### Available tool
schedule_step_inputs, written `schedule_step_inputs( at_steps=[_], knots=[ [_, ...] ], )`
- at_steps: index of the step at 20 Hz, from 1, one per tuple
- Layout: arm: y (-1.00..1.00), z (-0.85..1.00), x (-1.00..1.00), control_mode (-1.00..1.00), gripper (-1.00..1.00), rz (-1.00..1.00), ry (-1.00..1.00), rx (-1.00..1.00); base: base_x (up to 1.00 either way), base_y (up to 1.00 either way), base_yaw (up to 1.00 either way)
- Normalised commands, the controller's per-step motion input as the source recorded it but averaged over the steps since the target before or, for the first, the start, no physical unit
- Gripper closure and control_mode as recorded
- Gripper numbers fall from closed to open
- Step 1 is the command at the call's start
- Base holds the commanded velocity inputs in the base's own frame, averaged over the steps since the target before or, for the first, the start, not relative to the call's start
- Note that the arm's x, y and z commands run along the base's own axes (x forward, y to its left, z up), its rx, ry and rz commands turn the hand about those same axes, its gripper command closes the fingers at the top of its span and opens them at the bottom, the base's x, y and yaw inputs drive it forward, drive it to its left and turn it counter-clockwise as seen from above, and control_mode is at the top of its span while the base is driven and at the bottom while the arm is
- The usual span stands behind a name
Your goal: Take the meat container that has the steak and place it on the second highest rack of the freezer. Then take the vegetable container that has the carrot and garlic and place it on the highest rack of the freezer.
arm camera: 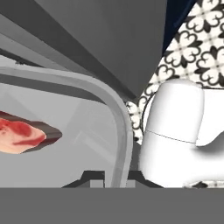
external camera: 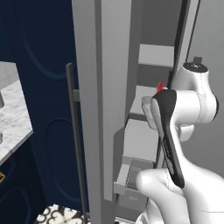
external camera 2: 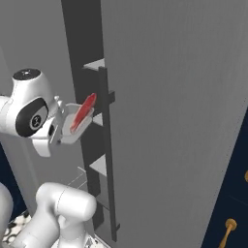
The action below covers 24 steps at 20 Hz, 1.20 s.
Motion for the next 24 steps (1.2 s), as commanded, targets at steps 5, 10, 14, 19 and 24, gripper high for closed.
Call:
schedule_step_inputs(
  at_steps=[5,10,14,19,24],
  knots=[
    [-0.19,-0.16,0.81,-1.00,1.00,-0.10,-0.04,0.00,0.00,0.00,0.00],
    [-0.17,-0.24,0.69,-1.00,1.00,-0.08,-0.03,0.00,0.00,0.00,0.00],
    [-0.10,-0.26,0.59,-1.00,1.00,-0.07,-0.01,0.00,0.00,0.00,0.00],
    [-0.17,-0.22,0.42,-1.00,1.00,-0.02,0.00,0.00,0.00,0.00,0.00],
    [-0.12,-0.19,0.42,-1.00,1.00,0.00,0.00,-0.01,0.00,0.00,0.00]
  ],
)
